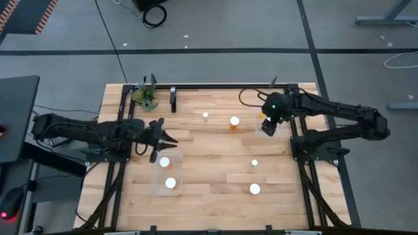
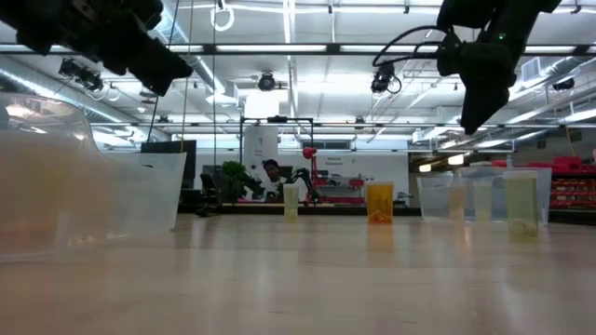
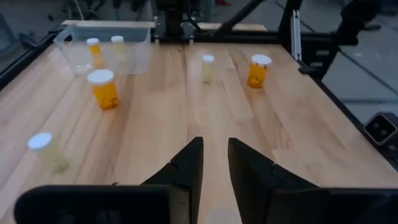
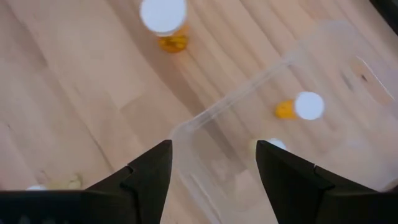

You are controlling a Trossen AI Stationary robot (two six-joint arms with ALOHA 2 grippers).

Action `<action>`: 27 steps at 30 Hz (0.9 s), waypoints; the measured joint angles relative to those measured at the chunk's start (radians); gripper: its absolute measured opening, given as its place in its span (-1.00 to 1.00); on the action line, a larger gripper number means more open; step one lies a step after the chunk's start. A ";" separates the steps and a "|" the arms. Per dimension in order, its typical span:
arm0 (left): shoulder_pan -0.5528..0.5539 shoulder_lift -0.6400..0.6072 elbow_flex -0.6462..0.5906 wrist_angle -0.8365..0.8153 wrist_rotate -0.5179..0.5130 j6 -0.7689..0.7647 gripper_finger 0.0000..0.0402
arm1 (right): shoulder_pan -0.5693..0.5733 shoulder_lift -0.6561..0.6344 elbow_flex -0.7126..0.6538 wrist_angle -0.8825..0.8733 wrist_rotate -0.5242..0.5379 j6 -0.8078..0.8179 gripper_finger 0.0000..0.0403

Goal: Pick and place medicine bottles into bin by pill shape (circle, oval)
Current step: Put the bottom yellow pill bottle into the top transparent bin

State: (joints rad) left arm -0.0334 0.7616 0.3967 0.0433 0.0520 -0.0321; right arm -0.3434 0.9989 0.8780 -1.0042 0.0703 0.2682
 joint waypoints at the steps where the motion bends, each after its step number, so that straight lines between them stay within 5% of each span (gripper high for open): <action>1: -0.002 -0.022 -0.023 0.013 -0.009 -0.009 -0.60 | 0.026 0.000 0.000 0.000 0.014 0.015 0.19; 27: -0.004 -0.506 -0.356 0.095 -0.033 -0.116 -0.61 | 0.538 0.068 0.000 0.213 0.168 0.387 0.19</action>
State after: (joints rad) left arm -0.0376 0.2558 0.0410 0.1381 0.0189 -0.1486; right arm 0.1942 1.0669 0.8783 -0.7911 0.2383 0.6554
